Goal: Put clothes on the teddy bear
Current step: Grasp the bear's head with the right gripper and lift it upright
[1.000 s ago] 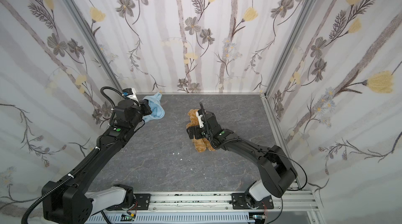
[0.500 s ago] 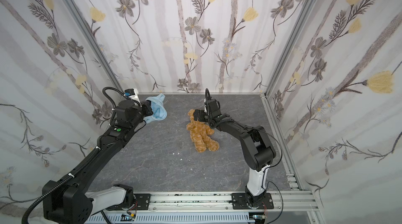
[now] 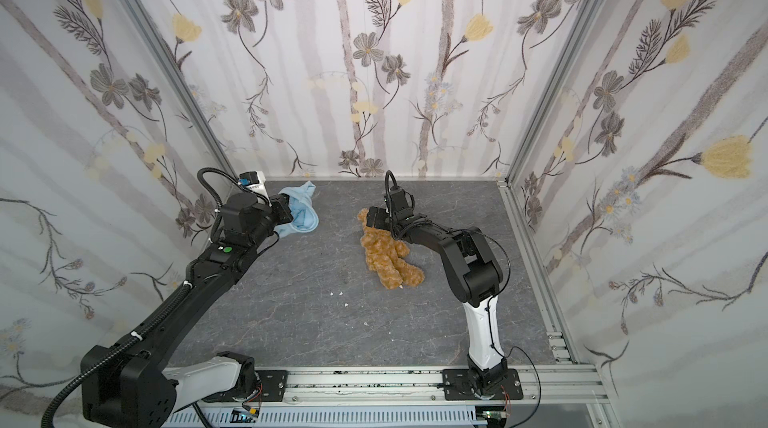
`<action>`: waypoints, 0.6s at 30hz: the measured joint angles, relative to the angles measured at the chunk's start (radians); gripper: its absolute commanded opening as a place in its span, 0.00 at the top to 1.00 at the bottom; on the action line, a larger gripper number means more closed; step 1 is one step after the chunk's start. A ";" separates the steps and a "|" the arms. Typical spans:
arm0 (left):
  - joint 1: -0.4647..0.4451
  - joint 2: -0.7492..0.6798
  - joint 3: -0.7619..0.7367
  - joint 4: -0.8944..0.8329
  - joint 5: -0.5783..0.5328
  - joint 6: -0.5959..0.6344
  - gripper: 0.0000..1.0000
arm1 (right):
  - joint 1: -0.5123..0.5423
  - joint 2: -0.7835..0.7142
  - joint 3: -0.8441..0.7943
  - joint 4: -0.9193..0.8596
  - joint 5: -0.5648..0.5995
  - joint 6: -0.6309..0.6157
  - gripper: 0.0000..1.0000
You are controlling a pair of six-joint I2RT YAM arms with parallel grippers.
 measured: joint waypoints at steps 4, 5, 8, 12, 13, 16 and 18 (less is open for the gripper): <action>-0.001 0.010 -0.001 0.000 0.003 -0.003 1.00 | 0.006 0.034 -0.005 0.004 -0.018 0.015 0.00; -0.001 0.013 -0.001 0.000 0.008 -0.005 1.00 | 0.008 0.035 -0.009 0.005 -0.018 0.016 0.00; -0.002 0.017 -0.002 0.000 0.021 -0.009 1.00 | 0.007 0.035 -0.011 0.011 -0.021 0.021 0.05; -0.005 0.018 -0.002 0.000 0.026 -0.013 1.00 | 0.005 0.039 -0.011 0.014 -0.031 0.021 0.39; -0.005 0.018 -0.002 0.000 0.027 -0.016 1.00 | 0.005 0.039 -0.012 0.017 -0.035 0.019 0.49; -0.014 0.018 -0.004 0.000 0.029 -0.021 1.00 | 0.005 -0.003 -0.067 0.048 -0.045 -0.014 0.63; -0.041 0.021 -0.015 0.002 0.029 -0.020 1.00 | 0.005 -0.089 -0.152 0.053 -0.041 -0.057 0.68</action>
